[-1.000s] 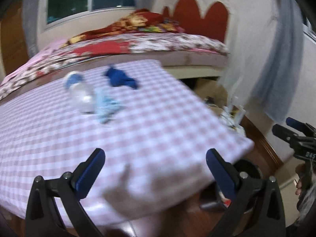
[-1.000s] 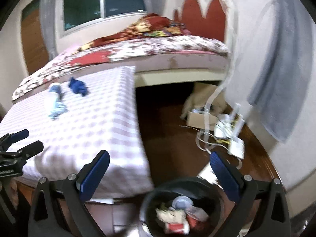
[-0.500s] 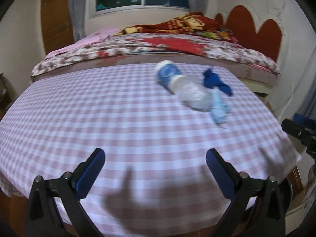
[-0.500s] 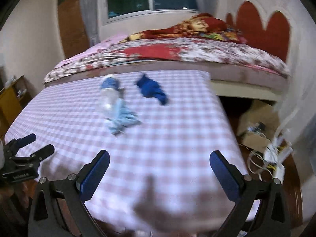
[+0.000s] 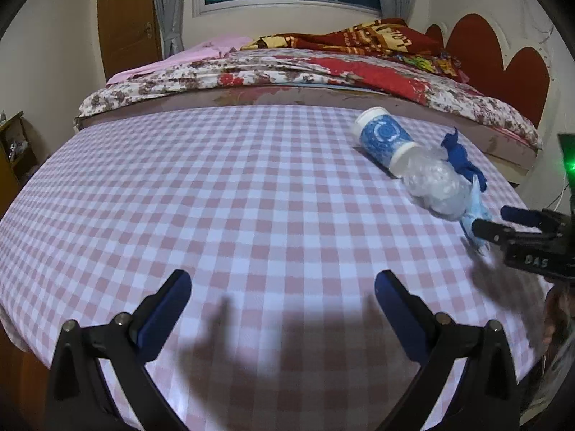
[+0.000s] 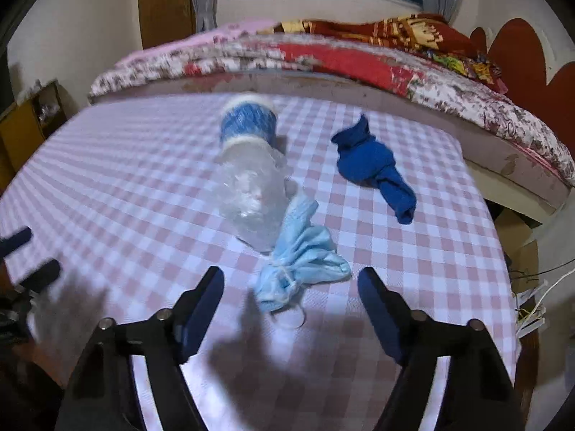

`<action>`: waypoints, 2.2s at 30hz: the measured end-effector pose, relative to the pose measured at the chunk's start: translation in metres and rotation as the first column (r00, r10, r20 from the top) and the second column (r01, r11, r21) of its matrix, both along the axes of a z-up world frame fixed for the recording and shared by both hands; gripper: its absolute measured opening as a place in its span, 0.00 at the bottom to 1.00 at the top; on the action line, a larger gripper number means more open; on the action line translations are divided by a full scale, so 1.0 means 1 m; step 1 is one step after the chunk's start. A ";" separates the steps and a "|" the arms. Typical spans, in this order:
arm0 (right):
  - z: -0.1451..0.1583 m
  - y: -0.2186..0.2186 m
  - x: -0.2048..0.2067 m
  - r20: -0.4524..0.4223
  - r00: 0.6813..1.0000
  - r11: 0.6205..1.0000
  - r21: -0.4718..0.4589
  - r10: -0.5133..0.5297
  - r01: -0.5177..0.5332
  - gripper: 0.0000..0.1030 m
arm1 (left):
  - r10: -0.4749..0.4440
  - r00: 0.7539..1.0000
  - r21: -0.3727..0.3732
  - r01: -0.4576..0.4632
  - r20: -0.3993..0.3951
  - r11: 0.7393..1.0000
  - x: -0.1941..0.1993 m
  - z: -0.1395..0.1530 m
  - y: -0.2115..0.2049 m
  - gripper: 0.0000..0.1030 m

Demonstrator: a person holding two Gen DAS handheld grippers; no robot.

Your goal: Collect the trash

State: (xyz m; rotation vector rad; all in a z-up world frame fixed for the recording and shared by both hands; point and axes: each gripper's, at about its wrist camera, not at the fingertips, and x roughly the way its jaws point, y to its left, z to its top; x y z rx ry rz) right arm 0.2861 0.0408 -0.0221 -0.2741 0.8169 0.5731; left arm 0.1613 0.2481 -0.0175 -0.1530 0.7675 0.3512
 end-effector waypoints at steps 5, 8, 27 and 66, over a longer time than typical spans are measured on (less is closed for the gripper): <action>-0.008 -0.007 0.020 -0.029 1.000 0.999 0.035 -0.004 0.005 0.51 | -0.031 0.999 -0.012 0.030 -0.009 0.999 0.022 -0.006 -0.005 0.99; -0.006 -0.018 0.026 -0.028 0.999 0.998 0.053 -0.021 0.022 0.31 | -0.062 0.998 -0.031 0.062 -0.008 0.998 0.039 -0.009 -0.019 0.99; 0.005 -0.094 0.047 -0.033 0.990 0.977 0.157 -0.138 0.142 0.21 | -0.148 0.987 -0.171 0.155 0.056 0.973 0.126 -0.011 -0.094 0.81; 0.048 -0.177 -0.047 0.065 0.984 0.974 0.169 -0.166 0.153 0.21 | -0.356 0.928 -0.002 0.358 0.108 0.934 0.017 0.032 -0.172 0.47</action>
